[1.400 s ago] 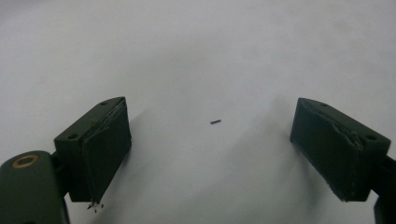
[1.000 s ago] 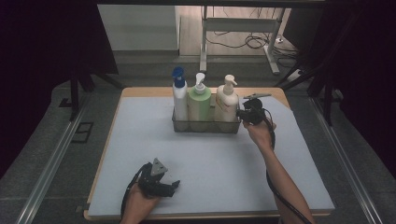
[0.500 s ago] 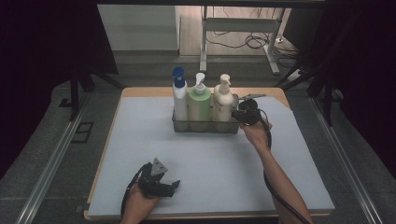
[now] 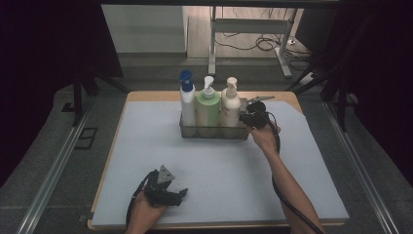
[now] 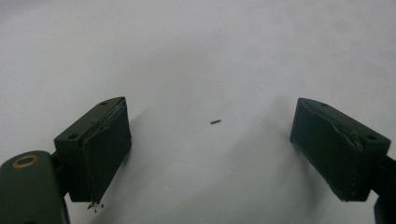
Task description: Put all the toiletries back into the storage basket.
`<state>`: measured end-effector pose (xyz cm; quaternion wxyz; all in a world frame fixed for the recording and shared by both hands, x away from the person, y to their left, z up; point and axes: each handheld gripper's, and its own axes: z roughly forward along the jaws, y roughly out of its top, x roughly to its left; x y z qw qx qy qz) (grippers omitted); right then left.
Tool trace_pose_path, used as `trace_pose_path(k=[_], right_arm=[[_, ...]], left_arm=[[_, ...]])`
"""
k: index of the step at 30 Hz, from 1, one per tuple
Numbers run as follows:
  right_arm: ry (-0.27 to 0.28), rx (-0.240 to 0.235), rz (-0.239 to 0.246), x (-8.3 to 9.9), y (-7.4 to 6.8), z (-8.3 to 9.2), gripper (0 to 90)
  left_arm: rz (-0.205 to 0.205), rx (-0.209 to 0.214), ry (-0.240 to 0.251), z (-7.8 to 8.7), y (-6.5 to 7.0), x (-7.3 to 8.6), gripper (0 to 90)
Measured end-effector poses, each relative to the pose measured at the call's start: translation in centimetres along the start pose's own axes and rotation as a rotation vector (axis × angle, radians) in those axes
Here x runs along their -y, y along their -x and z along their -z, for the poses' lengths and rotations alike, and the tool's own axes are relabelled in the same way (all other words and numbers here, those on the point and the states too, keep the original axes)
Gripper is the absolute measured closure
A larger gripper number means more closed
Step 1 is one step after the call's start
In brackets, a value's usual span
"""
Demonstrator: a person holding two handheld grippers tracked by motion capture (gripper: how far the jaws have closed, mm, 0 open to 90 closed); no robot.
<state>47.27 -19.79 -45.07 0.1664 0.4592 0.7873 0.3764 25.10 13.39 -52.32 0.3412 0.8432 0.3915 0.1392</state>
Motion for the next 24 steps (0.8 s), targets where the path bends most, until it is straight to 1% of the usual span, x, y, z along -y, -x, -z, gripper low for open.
trace_pose_path(k=[3,4,13,17,24], right_arm=[[-0.005,-0.007,0.004,-0.1,-0.3,-0.2,88.8],[-0.01,-0.001,0.008,-0.1,-0.4,-0.3,88.8],[-0.018,-0.019,0.002,0.1,-0.8,-0.8,88.9],[-0.02,-0.023,0.007,0.1,-1.1,-0.8,89.0],[-0.015,-0.028,0.001,0.1,-1.2,-0.6,89.2]], left_arm=[[0.0,0.0,0.0,0.0,0.0,0.0,12.2],[0.0,0.0,0.0,0.0,0.0,0.0,12.2],[0.0,0.0,0.0,0.0,0.0,0.0,12.2],[0.0,0.0,0.0,0.0,0.0,0.0,12.2],[0.0,0.0,0.0,0.0,0.0,0.0,12.2]])
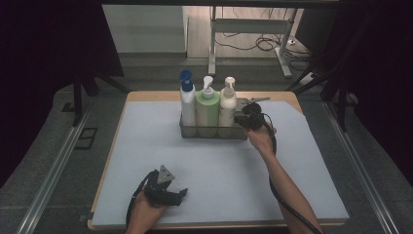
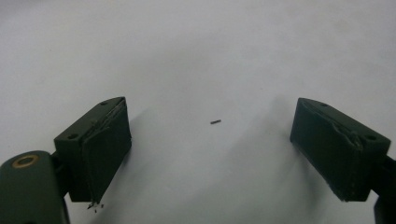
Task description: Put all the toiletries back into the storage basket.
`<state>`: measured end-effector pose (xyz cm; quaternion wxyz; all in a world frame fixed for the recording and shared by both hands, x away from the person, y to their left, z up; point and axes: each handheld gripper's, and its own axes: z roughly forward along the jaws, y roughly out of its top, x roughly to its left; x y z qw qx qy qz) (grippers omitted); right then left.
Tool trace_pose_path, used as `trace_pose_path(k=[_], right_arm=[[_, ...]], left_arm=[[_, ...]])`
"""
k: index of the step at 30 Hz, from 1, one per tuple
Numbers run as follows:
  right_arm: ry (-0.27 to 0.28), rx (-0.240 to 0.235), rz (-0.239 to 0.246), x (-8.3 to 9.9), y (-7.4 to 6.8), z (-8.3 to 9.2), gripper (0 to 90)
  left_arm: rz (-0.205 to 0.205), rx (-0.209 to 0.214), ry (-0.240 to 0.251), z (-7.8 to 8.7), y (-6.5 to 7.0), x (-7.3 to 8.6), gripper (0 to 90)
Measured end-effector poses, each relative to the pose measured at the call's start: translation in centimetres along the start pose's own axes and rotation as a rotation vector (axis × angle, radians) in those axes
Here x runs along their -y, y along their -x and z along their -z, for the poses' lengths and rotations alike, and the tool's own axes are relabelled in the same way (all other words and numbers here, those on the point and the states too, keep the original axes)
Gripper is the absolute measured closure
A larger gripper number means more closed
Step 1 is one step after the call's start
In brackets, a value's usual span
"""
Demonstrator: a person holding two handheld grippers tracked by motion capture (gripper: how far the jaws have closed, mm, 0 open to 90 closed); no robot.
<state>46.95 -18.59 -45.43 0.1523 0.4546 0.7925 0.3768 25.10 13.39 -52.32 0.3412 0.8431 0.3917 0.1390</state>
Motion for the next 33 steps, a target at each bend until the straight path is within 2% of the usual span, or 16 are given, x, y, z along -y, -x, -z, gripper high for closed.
trace_pose_path(k=[10,14,23,33], right_arm=[[0.003,0.004,-0.005,0.2,-0.1,-0.1,87.3],[0.011,0.031,-0.001,0.4,0.1,0.2,78.3],[0.037,0.035,0.034,0.6,0.1,2.0,57.9],[0.056,-0.006,0.069,1.1,0.0,3.7,38.3]], left_arm=[[0.0,0.0,0.0,0.0,0.0,0.0,12.1],[0.0,0.0,0.001,0.0,0.0,0.0,12.2],[-0.001,0.0,0.0,0.0,0.0,0.0,12.2],[0.0,0.0,0.0,0.0,0.0,0.0,12.2]])
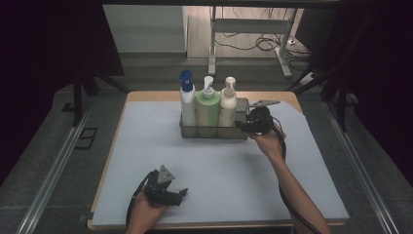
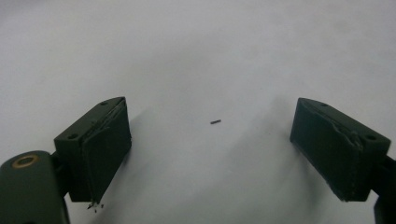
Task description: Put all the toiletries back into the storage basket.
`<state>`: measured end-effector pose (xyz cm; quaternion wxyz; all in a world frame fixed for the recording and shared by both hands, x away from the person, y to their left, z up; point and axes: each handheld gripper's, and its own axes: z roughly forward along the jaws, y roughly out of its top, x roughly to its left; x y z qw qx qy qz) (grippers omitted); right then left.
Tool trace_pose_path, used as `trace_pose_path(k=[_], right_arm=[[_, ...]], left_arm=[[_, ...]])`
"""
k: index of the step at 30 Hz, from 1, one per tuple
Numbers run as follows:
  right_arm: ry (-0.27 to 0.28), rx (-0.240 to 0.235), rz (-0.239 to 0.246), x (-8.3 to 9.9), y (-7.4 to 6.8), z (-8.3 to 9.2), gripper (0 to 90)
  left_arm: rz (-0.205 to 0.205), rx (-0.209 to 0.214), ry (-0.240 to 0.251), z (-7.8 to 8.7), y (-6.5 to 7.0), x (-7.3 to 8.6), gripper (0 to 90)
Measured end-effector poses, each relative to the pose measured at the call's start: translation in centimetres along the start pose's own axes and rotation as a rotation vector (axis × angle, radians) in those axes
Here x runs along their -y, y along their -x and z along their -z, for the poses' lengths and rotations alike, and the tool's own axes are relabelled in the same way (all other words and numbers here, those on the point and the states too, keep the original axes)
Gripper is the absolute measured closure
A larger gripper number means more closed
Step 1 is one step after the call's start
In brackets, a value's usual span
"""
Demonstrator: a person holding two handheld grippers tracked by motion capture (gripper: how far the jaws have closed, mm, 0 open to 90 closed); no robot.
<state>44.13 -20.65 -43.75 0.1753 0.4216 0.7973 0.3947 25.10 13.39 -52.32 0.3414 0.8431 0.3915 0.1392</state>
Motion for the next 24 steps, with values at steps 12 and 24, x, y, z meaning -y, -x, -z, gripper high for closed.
trace_pose_path(k=[12,24], right_arm=[[0.015,-0.065,0.041,0.7,-1.2,2.0,20.6],[-0.003,-0.092,0.094,2.0,-2.3,4.2,8.0]], left_arm=[[0.002,0.001,0.002,0.0,0.0,0.0,12.1],[0.002,0.001,0.002,0.0,0.0,0.0,12.1]])
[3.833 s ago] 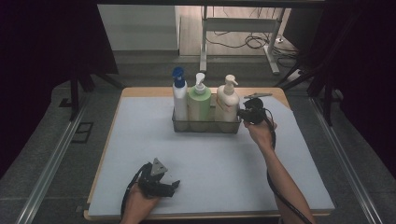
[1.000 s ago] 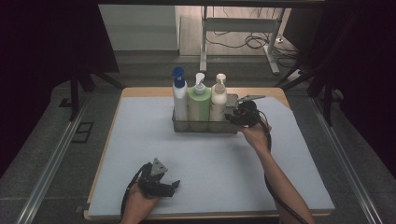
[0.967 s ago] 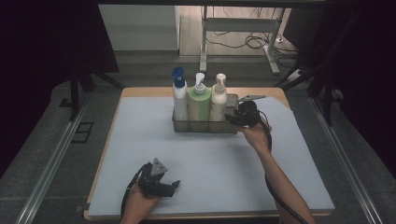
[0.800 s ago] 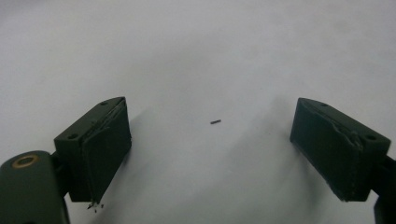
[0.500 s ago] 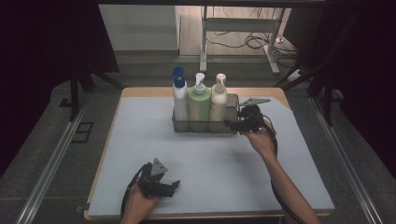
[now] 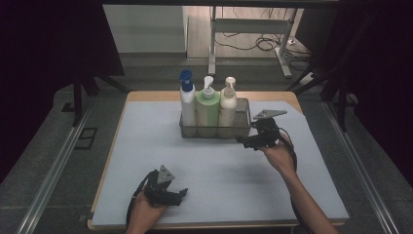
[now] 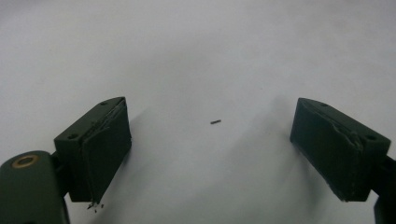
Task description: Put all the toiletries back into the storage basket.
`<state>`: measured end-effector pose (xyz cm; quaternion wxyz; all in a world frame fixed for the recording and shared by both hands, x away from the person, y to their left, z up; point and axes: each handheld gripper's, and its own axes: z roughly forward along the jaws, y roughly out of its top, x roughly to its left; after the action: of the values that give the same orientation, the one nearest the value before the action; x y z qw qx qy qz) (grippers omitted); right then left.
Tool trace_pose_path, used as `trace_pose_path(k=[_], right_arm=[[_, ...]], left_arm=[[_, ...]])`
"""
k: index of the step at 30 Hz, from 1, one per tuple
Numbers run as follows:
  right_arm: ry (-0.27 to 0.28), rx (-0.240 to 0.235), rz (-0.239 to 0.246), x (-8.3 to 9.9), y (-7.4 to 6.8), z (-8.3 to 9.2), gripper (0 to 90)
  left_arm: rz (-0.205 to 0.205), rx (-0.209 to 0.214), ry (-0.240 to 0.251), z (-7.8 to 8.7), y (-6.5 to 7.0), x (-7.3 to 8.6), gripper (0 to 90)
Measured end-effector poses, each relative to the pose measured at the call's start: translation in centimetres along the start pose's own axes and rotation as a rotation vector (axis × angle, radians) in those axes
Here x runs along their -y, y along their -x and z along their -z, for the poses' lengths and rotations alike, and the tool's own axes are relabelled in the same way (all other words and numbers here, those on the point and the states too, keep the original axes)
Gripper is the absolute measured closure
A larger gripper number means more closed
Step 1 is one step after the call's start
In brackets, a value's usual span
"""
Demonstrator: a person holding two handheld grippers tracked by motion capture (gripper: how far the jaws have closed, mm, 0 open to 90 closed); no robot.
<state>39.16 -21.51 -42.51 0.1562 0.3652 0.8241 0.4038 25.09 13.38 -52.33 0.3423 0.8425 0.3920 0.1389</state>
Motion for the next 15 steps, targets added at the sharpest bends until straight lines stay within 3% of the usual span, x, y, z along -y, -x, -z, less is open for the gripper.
trace_pose_path(k=[15], right_arm=[[-0.026,-0.001,0.033,2.5,-0.5,3.5,0.0]], left_arm=[[0.0,0.0,0.0,0.0,0.0,0.0,12.2]])
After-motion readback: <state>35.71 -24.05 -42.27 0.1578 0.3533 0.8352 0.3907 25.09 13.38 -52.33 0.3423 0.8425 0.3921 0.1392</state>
